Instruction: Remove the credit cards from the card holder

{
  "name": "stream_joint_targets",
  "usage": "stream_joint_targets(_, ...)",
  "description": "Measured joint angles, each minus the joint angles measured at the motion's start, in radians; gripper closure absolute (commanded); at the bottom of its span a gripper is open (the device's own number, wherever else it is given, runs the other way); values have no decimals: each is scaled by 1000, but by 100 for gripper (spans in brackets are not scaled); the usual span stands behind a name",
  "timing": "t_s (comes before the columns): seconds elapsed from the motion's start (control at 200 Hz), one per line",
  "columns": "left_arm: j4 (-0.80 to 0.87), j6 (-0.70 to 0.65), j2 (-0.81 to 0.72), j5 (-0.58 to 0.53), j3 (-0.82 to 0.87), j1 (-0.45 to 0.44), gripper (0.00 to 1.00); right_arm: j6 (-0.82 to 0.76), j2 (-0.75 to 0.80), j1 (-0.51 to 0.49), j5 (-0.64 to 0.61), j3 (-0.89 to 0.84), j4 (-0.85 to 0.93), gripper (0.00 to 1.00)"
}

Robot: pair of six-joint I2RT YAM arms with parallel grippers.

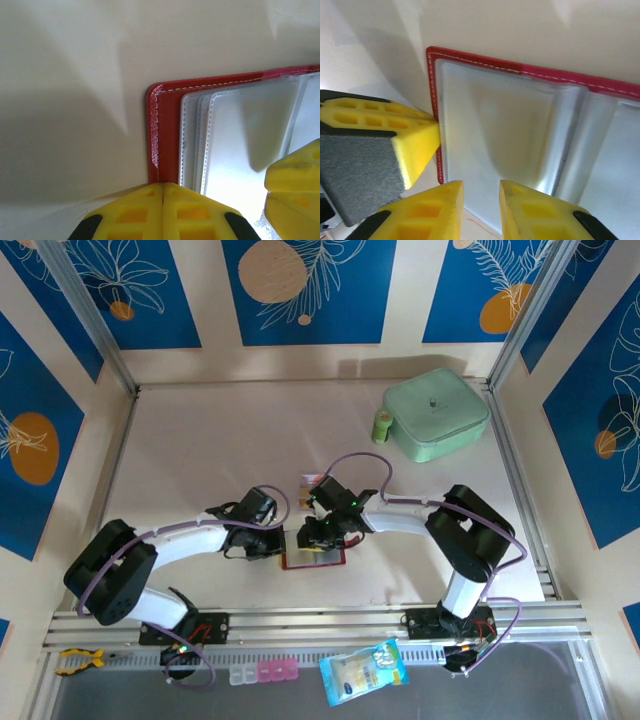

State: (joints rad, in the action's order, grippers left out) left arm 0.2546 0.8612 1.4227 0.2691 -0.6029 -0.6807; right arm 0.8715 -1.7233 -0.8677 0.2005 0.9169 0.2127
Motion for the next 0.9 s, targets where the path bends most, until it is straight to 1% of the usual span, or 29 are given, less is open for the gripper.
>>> stream_joint_targets(0.265,0,-1,2,0,0,0,94,-14,-1,2,-32,6,56,74)
stream_joint_targets(0.695,0,-5,2,0,0,0,94,-18,-1,25,-40,5,73,75)
stream_joint_targets(0.9,27,-5,-3,-9,-11,0,93,-19,-1,31,-38,-5,66,78)
